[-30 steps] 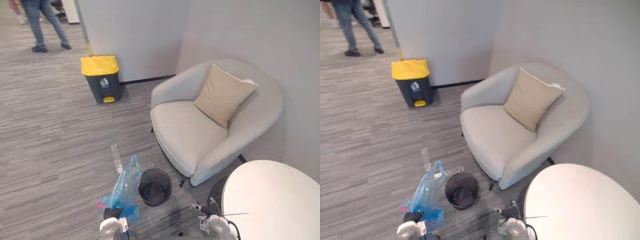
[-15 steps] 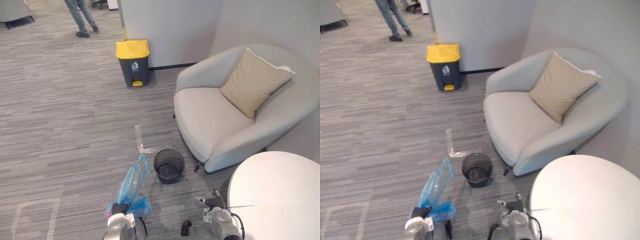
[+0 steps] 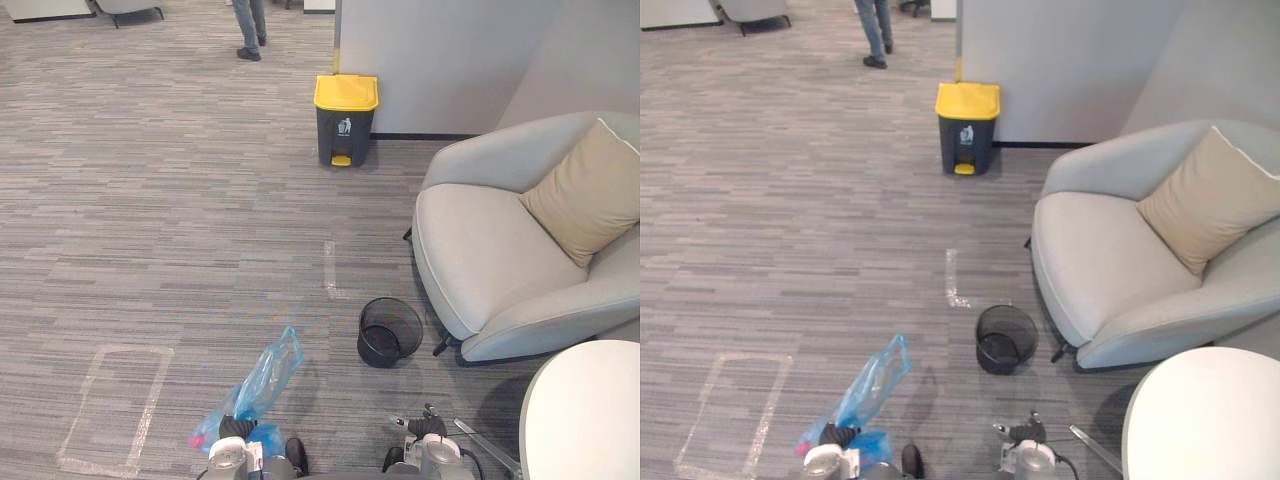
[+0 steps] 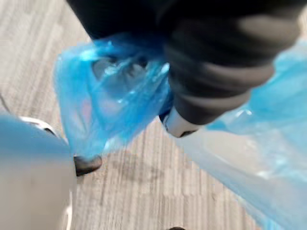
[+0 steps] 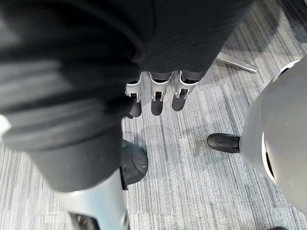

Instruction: Gather rubbish on tea table into small bin, then transfer packed bag to large trash can.

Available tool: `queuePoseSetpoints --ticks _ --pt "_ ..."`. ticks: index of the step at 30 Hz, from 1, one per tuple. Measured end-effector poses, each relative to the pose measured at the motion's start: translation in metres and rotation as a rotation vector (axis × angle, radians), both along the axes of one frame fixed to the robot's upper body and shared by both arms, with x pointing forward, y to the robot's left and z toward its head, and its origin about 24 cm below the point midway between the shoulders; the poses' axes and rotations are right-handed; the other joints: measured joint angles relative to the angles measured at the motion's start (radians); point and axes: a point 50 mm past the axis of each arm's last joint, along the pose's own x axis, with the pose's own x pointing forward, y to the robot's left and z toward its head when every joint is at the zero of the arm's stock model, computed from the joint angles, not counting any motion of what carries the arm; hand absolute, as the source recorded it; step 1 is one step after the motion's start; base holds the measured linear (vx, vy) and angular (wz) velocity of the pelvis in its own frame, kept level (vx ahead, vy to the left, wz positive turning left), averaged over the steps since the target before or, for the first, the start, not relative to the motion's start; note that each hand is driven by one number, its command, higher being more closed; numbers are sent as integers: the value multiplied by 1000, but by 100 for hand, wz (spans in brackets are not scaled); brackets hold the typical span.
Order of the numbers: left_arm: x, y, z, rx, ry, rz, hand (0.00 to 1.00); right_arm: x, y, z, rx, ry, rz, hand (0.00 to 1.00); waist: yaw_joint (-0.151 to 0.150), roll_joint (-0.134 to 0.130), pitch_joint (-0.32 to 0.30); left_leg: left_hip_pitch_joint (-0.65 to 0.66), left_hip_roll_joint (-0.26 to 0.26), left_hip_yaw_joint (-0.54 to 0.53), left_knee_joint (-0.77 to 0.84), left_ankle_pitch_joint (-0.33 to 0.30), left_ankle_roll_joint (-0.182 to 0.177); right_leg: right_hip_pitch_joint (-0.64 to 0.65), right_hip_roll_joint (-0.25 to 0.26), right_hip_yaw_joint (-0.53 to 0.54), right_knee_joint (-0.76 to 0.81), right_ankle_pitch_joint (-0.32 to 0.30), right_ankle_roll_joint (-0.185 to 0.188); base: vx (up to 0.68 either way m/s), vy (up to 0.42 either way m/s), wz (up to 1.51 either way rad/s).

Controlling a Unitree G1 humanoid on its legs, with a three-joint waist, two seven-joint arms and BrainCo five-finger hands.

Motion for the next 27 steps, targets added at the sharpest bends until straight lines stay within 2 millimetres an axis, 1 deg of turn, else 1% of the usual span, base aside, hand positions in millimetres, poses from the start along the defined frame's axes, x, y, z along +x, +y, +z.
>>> queuePoseSetpoints --ticks 1,2,3,4,5,6,7,8,9,10,11,13,14,15,16,17,18,19,20,21,22,23,24,25,26,27 --pt "0 0 0 1 0 0 100 0 2 0 4 -1 0 0 0 -3 2 0 -3 -8 3 -2 0 0 -6 -6 11 -12 4 73 10 55" --pt "2 3 1 8 -5 -1 100 0 1 0 2 -1 -7 0 -1 -21 12 -10 -16 -27 30 -19 11 0 -34 -31 64 -58 14 71 18 64" --pt "7 5 3 15 -17 -5 100 -1 1 0 3 1 -16 0 -1 -40 13 -29 -28 -40 77 -52 19 0 -64 -43 116 -96 19 71 18 66" --pt "7 6 3 17 -18 -5 100 -1 1 0 3 1 -18 0 -1 -44 14 -37 -28 -43 100 -68 22 1 -71 -44 135 -107 10 172 25 68" --pt "9 4 5 14 -30 -6 100 -5 -3 0 -6 0 -27 0 -5 -46 29 -53 -25 -94 197 -142 23 -4 -81 -14 258 -132 -84 173 44 48" --pt "10 4 5 12 -32 -5 100 -6 -3 -1 -5 5 -28 0 -5 -42 33 -51 -20 -106 221 -160 29 -34 -83 24 338 -111 -110 193 72 63" --pt "9 4 5 11 -32 0 100 -6 -1 0 -1 -2 -26 0 -11 -13 36 -38 2 -134 254 -188 36 -135 -62 127 522 -81 -157 186 74 44" --pt "8 7 5 16 -31 8 100 -3 -3 2 -6 -21 -32 0 -13 -13 40 -24 24 -156 264 -213 31 -189 -7 174 596 -142 -116 220 42 41" --pt "8 8 5 16 -31 14 100 -3 -3 2 -6 -22 -34 0 -13 -15 42 -13 33 -161 264 -220 32 -212 16 179 610 -162 -107 334 4 27" --pt "9 7 5 15 -32 16 100 1 -2 3 -3 -34 -29 0 -13 -21 43 9 38 -178 260 -236 34 -258 60 176 609 -186 -92 269 -20 19" --pt "9 6 5 12 -34 15 100 3 -2 4 -4 -40 -29 0 -16 -23 44 18 36 -182 260 -245 35 -273 73 174 601 -189 -89 360 -45 33" --pt "11 -3 4 -20 -40 24 100 2 -4 4 -6 -41 -41 0 -37 -22 49 81 30 -199 242 -283 33 -328 146 154 503 -186 -90 400 -62 34" --pt "12 -4 4 -23 -41 24 100 2 -5 4 -5 -40 -47 0 -39 -22 49 93 28 -204 234 -285 26 -330 158 155 481 -182 -92 456 -81 47" --pt "14 -9 5 -40 -48 17 100 -2 -8 3 -5 -30 -73 0 -40 -21 48 142 21 -231 211 -305 16 -323 183 155 426 -161 -124 526 -118 80" --pt "17 -11 5 -51 -54 12 100 -9 -8 1 -2 -15 -88 0 -45 -27 41 176 17 -262 203 -324 4 -303 186 153 393 -123 -163 574 -137 93" --pt "17 -16 5 -65 -52 14 100 -10 -14 1 -12 -12 -97 0 -46 -6 41 184 37 -271 213 -327 -1 -287 187 123 404 -142 -160 613 -141 101" --pt "21 -24 6 -82 -70 8 100 -11 -21 2 -30 -12 -102 0 -54 27 22 135 65 -273 307 -321 -14 -266 196 81 378 -160 -172 750 -162 85" --pt "24 -31 7 -103 -76 9 100 -8 -23 3 -37 -21 -100 0 -55 52 24 87 87 -261 424 -296 -51 -215 203 49 342 -164 -180 620 -128 78" --pt "24 -34 7 -111 -76 13 100 -8 -23 3 -35 -19 -101 0 -53 54 25 73 90 -253 481 -259 -64 -186 203 47 333 -166 -184 743 -146 55" --pt "22 -35 6 -118 -71 7 100 -9 -22 2 -34 -13 -95 0 -59 51 30 59 90 -240 596 -153 -78 -156 187 46 396 -167 -188 448 -147 22" --pt "23 -35 7 -124 -79 10 100 -2 -24 7 -42 -44 -92 0 -51 77 36 7 161 -197 773 -66 -107 -149 229 79 365 -219 -153 397 -148 12" --pt "22 -31 8 -119 -87 19 100 -2 -22 7 -39 -49 -89 0 -44 84 22 -27 190 -172 840 -100 -111 -100 250 77 214 -180 -160 69 -85 -1" --pt "25 -28 10 -121 -101 44 100 0 -24 8 -47 -48 -88 0 -44 113 23 -75 258 -146 919 -208 -92 -35 289 81 165 -137 -189 170 55 -10" --pt "30 -21 13 -106 -122 52 100 6 -17 9 -29 -60 -78 0 -31 91 28 -128 253 -116 915 -263 -60 4 288 119 148 -154 -188 310 58 -18" --pt "31 -19 14 -102 -128 63 100 9 -12 9 -13 -67 -79 0 -28 79 33 -154 240 -101 893 -292 -44 27 278 142 132 -153 -188 441 91 -43" --pt "32 -19 14 -109 -135 80 100 20 -3 12 15 -92 -79 0 -24 40 55 -197 207 -74 809 -318 -33 59 246 170 123 -153 -188 345 68 -41"
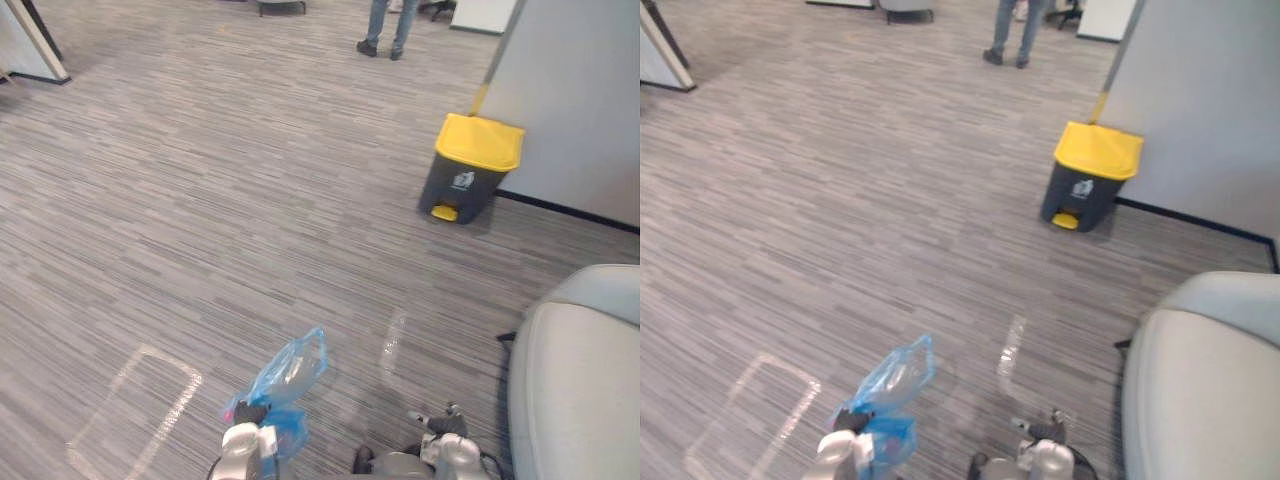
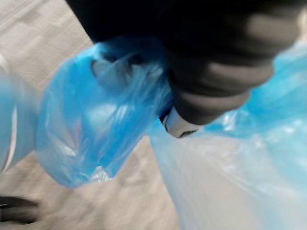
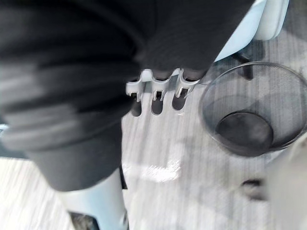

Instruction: Gather rubbish on tea table into small bin, then transfer packed bag to large trash can.

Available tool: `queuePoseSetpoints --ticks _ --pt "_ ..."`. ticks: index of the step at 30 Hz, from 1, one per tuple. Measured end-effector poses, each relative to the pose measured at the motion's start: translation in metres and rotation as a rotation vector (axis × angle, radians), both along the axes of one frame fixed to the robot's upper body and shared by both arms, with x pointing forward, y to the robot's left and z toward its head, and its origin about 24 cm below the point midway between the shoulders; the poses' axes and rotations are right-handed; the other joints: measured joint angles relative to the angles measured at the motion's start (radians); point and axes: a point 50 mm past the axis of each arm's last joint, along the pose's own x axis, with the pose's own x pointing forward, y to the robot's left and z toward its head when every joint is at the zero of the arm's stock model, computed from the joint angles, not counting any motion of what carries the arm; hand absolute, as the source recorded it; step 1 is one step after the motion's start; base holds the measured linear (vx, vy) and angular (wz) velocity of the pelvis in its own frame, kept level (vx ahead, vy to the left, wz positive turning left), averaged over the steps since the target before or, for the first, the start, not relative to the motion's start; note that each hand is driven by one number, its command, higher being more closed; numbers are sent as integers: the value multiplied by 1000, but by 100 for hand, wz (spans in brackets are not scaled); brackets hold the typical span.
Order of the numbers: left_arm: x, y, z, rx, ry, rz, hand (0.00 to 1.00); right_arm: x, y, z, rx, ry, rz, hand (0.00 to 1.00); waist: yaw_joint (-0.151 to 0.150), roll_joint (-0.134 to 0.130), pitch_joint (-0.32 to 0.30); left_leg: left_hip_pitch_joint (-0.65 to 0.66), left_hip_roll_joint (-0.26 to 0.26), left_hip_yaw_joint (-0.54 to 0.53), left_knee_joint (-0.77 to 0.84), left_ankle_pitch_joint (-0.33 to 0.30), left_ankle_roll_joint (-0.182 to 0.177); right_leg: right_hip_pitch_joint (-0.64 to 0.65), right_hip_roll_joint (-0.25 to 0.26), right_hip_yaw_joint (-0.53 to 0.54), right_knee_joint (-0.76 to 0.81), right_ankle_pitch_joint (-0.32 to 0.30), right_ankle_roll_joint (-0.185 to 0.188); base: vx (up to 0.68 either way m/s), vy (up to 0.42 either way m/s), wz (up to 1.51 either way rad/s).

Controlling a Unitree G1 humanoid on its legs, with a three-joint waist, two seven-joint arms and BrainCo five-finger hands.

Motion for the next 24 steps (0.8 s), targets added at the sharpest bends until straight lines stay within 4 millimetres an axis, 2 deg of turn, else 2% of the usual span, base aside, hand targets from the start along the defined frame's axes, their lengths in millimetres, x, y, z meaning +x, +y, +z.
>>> queuePoseSetpoints --ticks 1,2,3,4,5,6,7,8,10,11,12,14,15,17,18,19,20,21,22,23,24 --pt "0 0 0 -1 0 3 100 2 2 1 5 -5 9 0 1 -9 5 -14 -10 3 -41 -2 1 6 -11 7 2 0 0 415 137 -57" --pt "-2 -2 -1 -3 5 -6 100 5 1 2 10 -15 -1 0 6 -19 9 -48 -38 -9 -211 31 -2 27 -29 28 5 0 6 400 208 -63" --pt "-1 -4 0 -4 -2 -16 100 2 -1 1 6 -8 -17 0 10 -4 -2 -47 -50 -55 -428 153 6 43 -29 51 15 -9 35 389 242 -66" --pt "-2 -4 0 -5 1 -15 100 1 -2 0 4 -4 -18 0 11 4 -6 -47 -46 -71 -474 219 8 46 -23 60 18 -19 58 397 297 -95" --pt "-8 0 -4 1 31 -4 100 -6 1 -5 14 31 0 0 28 -20 -19 -41 -56 -46 -430 270 0 66 -50 110 32 -62 121 439 303 -81" --pt "-7 0 -5 1 34 -5 100 -9 2 -6 19 38 -6 0 23 -39 -30 -17 -76 -11 -431 229 17 58 -87 129 67 -64 126 424 291 -78" --pt "-5 -1 -4 -2 30 -7 100 -10 1 -6 17 41 -14 0 24 -42 -31 -7 -82 4 -433 218 24 42 -100 133 103 -63 128 314 218 -49" --pt "-3 -3 -3 -3 24 -16 100 -14 0 -7 15 52 -17 0 26 -43 -32 16 -89 32 -444 199 34 -1 -119 139 183 -50 146 223 213 -70" --pt "-3 -6 -3 5 27 -54 100 -13 1 -7 16 51 -7 0 24 -32 -22 125 -106 97 -515 168 46 -146 -161 152 485 -3 169 326 300 -78" --pt "-3 -6 -3 5 27 -55 100 -14 1 -7 16 52 -8 0 23 -30 -21 135 -106 98 -520 166 46 -152 -162 149 502 -4 169 268 215 -47" --pt "-3 -6 -4 6 28 -56 100 -20 0 -9 16 68 -11 0 21 -23 -17 194 -114 111 -562 158 44 -197 -168 108 585 -17 168 252 126 -29" --pt "-3 -4 -3 17 29 -60 100 -22 -1 -10 14 73 -18 0 15 -22 -20 253 -127 116 -619 150 34 -266 -168 46 617 -35 153 294 80 -12" --pt "-2 -4 -5 20 40 -66 100 -20 -3 -9 8 69 -19 0 -6 -25 -21 299 -126 119 -652 150 32 -300 -165 -30 563 -62 147 315 -24 15" --pt "-4 -5 -6 20 53 -76 100 -20 -5 -9 3 69 -21 0 -19 -21 -20 345 -122 123 -688 147 23 -323 -153 -102 452 -59 136 344 -58 7" --pt "-3 -5 -7 20 55 -82 100 -19 -6 -9 0 67 -22 0 -20 -19 -19 361 -116 129 -703 143 15 -334 -141 -127 373 -44 118 384 -91 -7" --pt "-3 -4 -7 29 59 -92 100 -16 -6 -8 -8 67 -12 0 -18 -20 -20 391 -115 141 -726 134 -7 -338 -109 -148 216 29 86 493 -144 -7" --pt "-5 0 -8 39 71 -99 100 -23 -6 -12 -4 94 -17 0 -20 -39 -21 426 -127 136 -734 120 -31 -337 -94 -127 117 165 -5 455 -146 -8" --pt "-6 -2 -10 32 80 -99 100 -21 -5 -11 -2 90 -20 0 -21 -31 -22 439 -116 133 -734 115 -39 -330 -86 -126 134 150 -11 572 -226 -9" --pt "-9 -6 -11 18 90 -98 100 -20 -11 -10 -15 87 -28 0 -21 2 -26 443 -80 130 -689 123 -55 -304 -62 -137 138 105 -17 469 -207 -10" --pt "-8 -7 -11 14 87 -99 100 -20 -12 -10 -15 87 -32 0 -22 8 -25 437 -70 126 -657 123 -55 -294 -58 -141 140 90 -20 523 -267 0" --pt "-6 -9 -10 9 77 -98 100 -20 -12 -10 -18 85 -31 0 -26 16 -22 396 -41 98 -519 123 -55 -254 -42 -147 125 64 -19 327 -196 8"
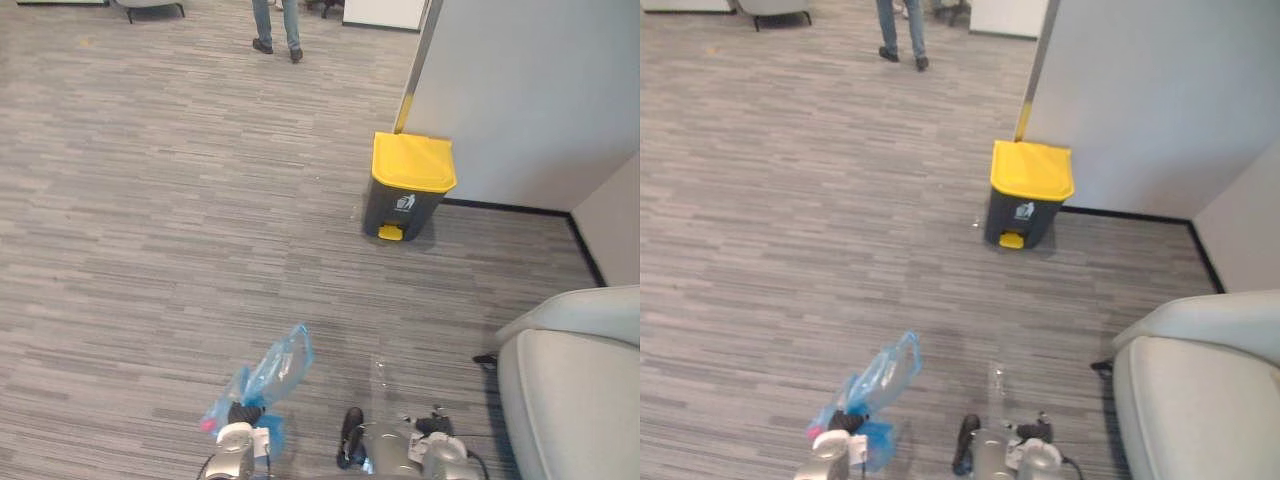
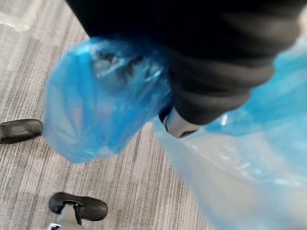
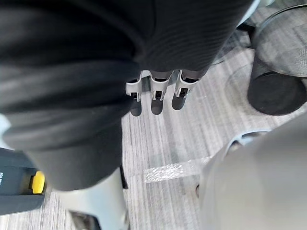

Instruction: Gather rubbish on tea table into small bin, then transfer packed bag to large trash can.

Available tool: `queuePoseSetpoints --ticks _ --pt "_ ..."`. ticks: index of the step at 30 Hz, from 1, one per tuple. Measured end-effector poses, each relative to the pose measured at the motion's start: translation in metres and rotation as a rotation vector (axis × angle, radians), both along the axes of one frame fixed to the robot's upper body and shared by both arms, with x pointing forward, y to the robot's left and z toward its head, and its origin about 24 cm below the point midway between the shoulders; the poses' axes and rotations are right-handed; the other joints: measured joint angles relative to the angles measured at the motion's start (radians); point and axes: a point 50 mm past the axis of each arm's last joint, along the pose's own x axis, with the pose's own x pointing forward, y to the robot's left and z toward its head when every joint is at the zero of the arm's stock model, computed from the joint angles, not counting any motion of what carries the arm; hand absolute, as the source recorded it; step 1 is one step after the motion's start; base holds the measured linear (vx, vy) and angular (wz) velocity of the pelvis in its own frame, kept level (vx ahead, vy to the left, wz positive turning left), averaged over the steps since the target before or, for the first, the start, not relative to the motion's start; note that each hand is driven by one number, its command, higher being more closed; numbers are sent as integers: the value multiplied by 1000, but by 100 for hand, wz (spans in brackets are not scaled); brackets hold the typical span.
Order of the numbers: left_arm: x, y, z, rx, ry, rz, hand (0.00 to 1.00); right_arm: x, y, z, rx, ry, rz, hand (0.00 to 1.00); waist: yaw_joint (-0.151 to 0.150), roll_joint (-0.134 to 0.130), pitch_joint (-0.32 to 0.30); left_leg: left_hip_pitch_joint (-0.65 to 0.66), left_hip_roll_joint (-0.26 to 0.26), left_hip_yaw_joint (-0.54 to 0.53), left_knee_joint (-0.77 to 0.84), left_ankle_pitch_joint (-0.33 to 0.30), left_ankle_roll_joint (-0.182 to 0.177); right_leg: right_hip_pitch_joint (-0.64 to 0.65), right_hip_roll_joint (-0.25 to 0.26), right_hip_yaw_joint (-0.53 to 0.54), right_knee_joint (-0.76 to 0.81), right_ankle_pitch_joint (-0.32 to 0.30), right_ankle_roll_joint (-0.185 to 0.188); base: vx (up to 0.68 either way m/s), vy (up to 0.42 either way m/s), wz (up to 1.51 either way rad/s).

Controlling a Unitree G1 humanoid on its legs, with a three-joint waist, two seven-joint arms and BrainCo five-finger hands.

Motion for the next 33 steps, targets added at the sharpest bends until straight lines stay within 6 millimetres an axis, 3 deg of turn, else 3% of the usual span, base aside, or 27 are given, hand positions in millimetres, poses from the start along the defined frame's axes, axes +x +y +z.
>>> queuePoseSetpoints --ticks 1,3,5,8,10,11,12,13,14,15,16,18,19,20,21,22,24,25,28,29,30,33 --pt "1 0 1 0 -4 3 100 0 0 0 1 2 1 0 0 1 1 -24 14 -12 65 1 0 16 5 -3 -10 -5 -2 412 -212 8" --pt "3 -3 4 -14 -36 19 100 -1 5 -1 6 10 24 0 12 12 8 -186 117 -76 518 48 -19 145 66 12 -78 -39 -25 405 -132 -26" --pt "0 -4 4 -21 -34 27 100 2 14 -1 20 6 52 0 21 2 14 -266 137 -78 634 19 -16 208 80 51 -96 -65 -31 360 -53 -69" --pt "-3 -3 4 -29 -37 46 100 6 18 0 24 0 67 0 27 -9 16 -350 129 -49 533 -19 6 261 80 120 -131 -74 -21 350 24 -79" --pt "0 0 6 -27 -54 68 100 4 15 -1 24 7 46 0 50 -13 25 -390 87 -56 271 -17 14 314 60 190 -166 -81 5 354 140 -82" --pt "0 1 6 -27 -53 71 100 3 15 -1 23 8 44 0 50 -16 26 -393 76 -64 235 -10 15 323 53 195 -171 -83 10 415 243 -65" --pt "0 1 6 -28 -51 70 100 -2 13 -2 15 21 34 0 49 -21 24 -390 28 -103 51 51 15 349 32 229 -191 -106 49 332 243 -43" --pt "-1 0 5 -28 -47 70 100 -3 13 -2 13 24 34 0 49 -12 18 -390 19 -121 6 78 17 351 32 239 -191 -116 63 429 357 -75" --pt "-2 0 4 -29 -42 72 100 -6 12 -4 12 38 37 0 55 -17 11 -377 -1 -139 5 160 27 358 15 278 -180 -142 92 404 303 -55" --pt "-2 4 4 -19 -39 73 100 -9 14 -6 19 52 48 0 56 -43 -7 -369 -32 -97 7 128 44 361 -23 301 -180 -142 104 430 294 -55" --pt "-1 3 5 -20 -43 72 100 -10 14 -6 18 54 46 0 58 -49 -11 -366 -38 -80 14 112 50 359 -35 308 -173 -140 108 432 248 -49" --pt "-3 2 3 -24 -34 72 100 -10 15 -6 20 53 46 0 75 -52 -12 -334 -49 -31 23 78 66 332 -62 334 -104 -132 122 391 265 -62" --pt "-5 0 2 -23 -22 61 100 -9 16 -6 18 52 62 0 65 -46 -9 -263 -63 2 -4 50 83 250 -84 357 129 -111 169 283 204 -45" --pt "-6 0 2 -22 -21 59 100 -9 15 -6 19 52 63 0 64 -46 -9 -244 -67 8 -15 45 86 217 -90 358 210 -92 203 413 263 -44" --pt "-2 -1 3 -14 -26 41 100 -10 13 -5 14 51 63 0 58 -38 0 -181 -75 14 -39 31 93 127 -103 359 423 -66 256 338 163 -13" --pt "-3 0 2 -3 -19 45 100 -8 12 -4 3 44 74 0 55 -36 1 -128 -79 16 -65 26 94 65 -109 335 550 -76 247 395 175 -7" --pt "-5 1 0 3 -5 47 100 -6 12 -4 -4 36 83 0 50 -38 0 -65 -79 10 -108 22 92 -1 -109 274 592 -97 212 302 40 13" --pt "-6 2 0 4 1 52 100 -4 12 -3 -8 27 82 0 47 -38 1 -30 -74 2 -141 19 87 -38 -106 231 555 -117 187 300 -16 20" --pt "-10 3 -4 5 27 53 100 -1 11 -2 -9 21 77 0 39 -38 2 13 -62 -10 -168 18 85 -71 -92 174 374 -124 162 298 -123 28" --pt "-12 3 -5 5 36 52 100 -2 11 -2 -7 25 78 0 34 -44 1 23 -67 -18 -174 7 67 -52 -74 170 198 -59 142 230 -145 34" --pt "-14 2 -6 -1 45 58 100 -4 9 -3 -9 33 78 0 31 -50 2 45 -71 -61 -176 -29 20 -45 -67 182 131 -4 108 305 -184 28" --pt "-15 -5 -8 -30 51 78 100 -2 -4 -1 -35 29 46 0 26 8 2 41 -23 -92 -131 -35 12 -21 -41 136 138 -77 95 306 -179 26"
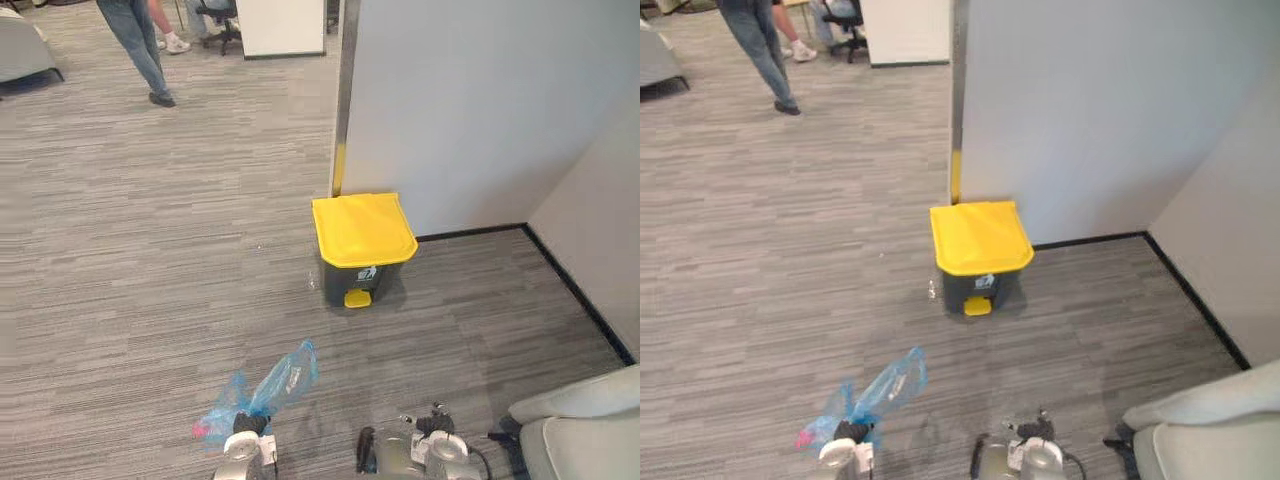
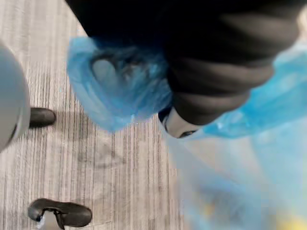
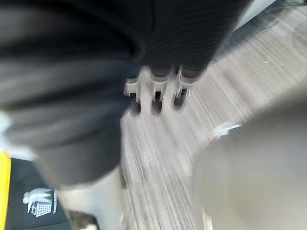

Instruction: Gather rubbish on tea table into small bin, then transfer packed bag to large trash can.

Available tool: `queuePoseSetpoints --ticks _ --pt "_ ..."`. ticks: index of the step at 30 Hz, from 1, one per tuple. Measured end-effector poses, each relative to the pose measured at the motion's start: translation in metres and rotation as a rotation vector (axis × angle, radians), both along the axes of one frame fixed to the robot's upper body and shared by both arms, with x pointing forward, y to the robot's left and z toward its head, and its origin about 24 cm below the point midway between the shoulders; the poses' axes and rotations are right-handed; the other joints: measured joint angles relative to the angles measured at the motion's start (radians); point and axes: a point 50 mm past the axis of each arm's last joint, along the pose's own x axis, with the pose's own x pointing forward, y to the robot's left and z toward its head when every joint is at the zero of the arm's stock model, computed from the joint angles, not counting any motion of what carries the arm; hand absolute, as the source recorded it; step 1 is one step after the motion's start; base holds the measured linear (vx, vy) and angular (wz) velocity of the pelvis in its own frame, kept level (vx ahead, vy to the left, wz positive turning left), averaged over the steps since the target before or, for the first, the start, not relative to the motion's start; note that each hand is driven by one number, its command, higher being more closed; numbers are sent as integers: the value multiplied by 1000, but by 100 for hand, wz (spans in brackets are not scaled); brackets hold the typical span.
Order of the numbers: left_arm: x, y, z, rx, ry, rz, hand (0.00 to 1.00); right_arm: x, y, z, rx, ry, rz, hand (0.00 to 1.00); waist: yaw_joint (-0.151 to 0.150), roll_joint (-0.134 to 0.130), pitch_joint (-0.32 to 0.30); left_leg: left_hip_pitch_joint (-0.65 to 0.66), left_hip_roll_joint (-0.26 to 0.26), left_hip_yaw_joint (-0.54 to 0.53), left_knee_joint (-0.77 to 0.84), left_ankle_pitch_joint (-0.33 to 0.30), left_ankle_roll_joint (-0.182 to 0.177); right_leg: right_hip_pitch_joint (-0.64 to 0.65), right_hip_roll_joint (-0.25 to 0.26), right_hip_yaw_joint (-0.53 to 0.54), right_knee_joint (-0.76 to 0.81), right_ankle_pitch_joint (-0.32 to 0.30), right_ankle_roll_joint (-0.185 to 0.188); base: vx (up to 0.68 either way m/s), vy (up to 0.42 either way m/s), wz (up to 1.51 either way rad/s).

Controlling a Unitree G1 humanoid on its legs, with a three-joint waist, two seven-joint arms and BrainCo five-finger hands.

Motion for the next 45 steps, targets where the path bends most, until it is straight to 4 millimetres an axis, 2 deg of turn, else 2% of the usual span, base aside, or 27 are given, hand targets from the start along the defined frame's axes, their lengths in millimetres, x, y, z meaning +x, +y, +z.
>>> queuePoseSetpoints --ticks 2,3,5,6,7,9,11,12,13,15,17,20,21,22,25,26,28,29,30,31,33,36,39,40,42,44,45 --pt "-1 1 0 -1 3 5 100 -2 -1 -1 1 4 -10 0 -3 1 0 -40 26 -26 113 0 -1 38 7 -23 -16 -23 -9 296 -228 36" --pt "-1 1 0 -2 2 3 100 -5 -1 -2 0 12 -10 0 -8 -1 2 -116 55 -56 291 16 -29 89 17 -43 -49 -31 -7 243 -206 39" --pt "3 2 2 1 -18 4 100 -7 0 -3 3 19 -7 0 -6 -6 5 -204 82 -81 484 76 -65 136 25 -56 -81 -37 -14 252 -130 19" --pt "6 4 4 8 -34 6 100 -8 3 -3 6 24 6 0 6 -14 9 -278 114 -66 627 58 -50 188 30 -55 -118 -40 -22 263 -38 -14" --pt "6 4 5 8 -36 5 100 -9 3 -3 8 25 6 0 6 -14 10 -286 117 -52 629 45 -46 203 30 -52 -128 -40 -22 312 -2 -33" --pt "7 4 5 8 -39 2 100 -9 4 -4 11 28 4 0 8 -19 11 -314 116 7 537 4 -18 249 27 -28 -174 -33 -10 273 87 -39" --pt "8 4 6 8 -44 -4 100 -9 5 -4 15 25 -2 0 10 -20 12 -330 98 31 370 8 -13 278 17 -10 -205 -25 5 257 176 -33" --pt "8 2 6 8 -43 -17 100 -10 3 -4 14 28 -11 0 9 -11 5 -325 72 24 188 84 13 281 15 0 -213 -17 23 258 187 -38" --pt "7 4 5 16 -38 -22 100 -15 4 -7 21 50 -16 0 16 -29 -10 -305 33 18 130 138 3 280 2 38 -237 -18 59 253 171 -33" --pt "10 5 6 28 -38 -35 100 -18 9 -8 37 58 -21 0 16 -54 -18 -283 -1 48 97 138 16 296 -30 58 -271 -6 77 231 175 -23" --pt "9 2 5 26 -34 -57 100 -18 12 -8 42 56 -18 0 17 -59 -20 -257 -22 71 90 121 39 298 -56 68 -251 3 90 188 195 -28" --pt "5 -3 3 18 -19 -66 100 -12 13 -7 42 38 -11 0 18 -51 -15 -185 -38 91 33 80 50 158 -86 116 77 23 107 107 188 -23" --pt "3 -1 2 27 -10 -75 100 -10 10 -4 31 19 -13 0 12 -48 -8 -151 -38 92 35 71 52 77 -99 141 259 78 113 113 59 6" --pt "3 1 2 33 -8 -76 100 -10 10 -4 29 17 -14 0 11 -50 -9 -141 -38 90 35 66 52 60 -99 144 304 97 112 243 60 18" --pt "1 11 2 57 -1 -62 100 -7 8 -2 24 5 -12 0 7 -53 -5 -74 -31 74 25 27 47 -54 -102 113 465 16 89 265 -68 16" --pt "0 12 1 55 5 -53 100 -3 6 -1 16 -3 -10 0 -3 -46 -1 -48 -22 69 9 27 41 -74 -94 74 424 -24 76 266 -119 15" --pt "-1 12 1 53 8 -45 100 0 3 1 8 -11 -7 0 -14 -31 8 -5 5 54 -18 27 40 -77 -56 28 287 -38 55 260 -164 28" --pt "-1 13 1 55 7 -46 100 0 3 1 8 -10 -7 0 -14 -31 8 9 11 49 -31 27 37 -73 -34 25 174 -18 51 417 -282 49" --pt "-2 15 0 58 14 -44 100 -5 9 -3 28 10 -8 0 -15 -60 3 23 -5 20 -42 19 13 -44 -18 46 -17 93 -2 433 -272 25" --pt "-2 8 -2 37 24 -41 100 -3 -1 -1 2 4 -11 0 -6 -19 13 38 24 1 -50 18 7 -32 9 34 -16 96 -11 361 -223 10" --pt "-1 0 -2 9 21 -24 100 0 -9 1 -18 -1 -15 0 -2 16 8 36 50 -19 -57 40 -6 -32 37 27 -20 63 -25 303 -217 -12" --pt "2 -1 -2 6 18 -32 100 -9 -11 -3 -12 30 -42 0 -16 20 9 32 91 -55 12 77 -29 45 55 -24 -46 20 -42 264 -216 34" --pt "9 -2 1 -4 -4 -45 100 -18 -8 -6 -3 57 -45 0 -12 1 13 -76 139 -83 279 98 -75 159 70 -66 -144 21 -49 174 -129 44" --pt "3 -2 -1 -8 7 -50 100 -20 -7 -7 -4 61 -37 0 -5 -2 8 -135 156 -67 388 72 -71 192 75 -69 -185 30 -55 123 -27 1" --pt "6 -1 1 -5 -9 -49 100 -20 -6 -7 -1 62 -38 0 -5 -4 2 -178 150 -21 369 26 -49 215 72 -65 -220 44 -48 150 57 -7" --pt "7 -1 2 -4 -14 -50 100 -20 -6 -7 5 64 -45 0 -5 -6 2 -193 121 4 246 15 -34 232 59 -56 -240 57 -30 124 126 -11" --pt "6 -3 1 -8 -10 -53 100 -21 -8 -7 3 66 -52 0 -8 2 -3 -188 95 -3 113 68 -17 238 60 -45 -245 65 -13 92 154 -24"
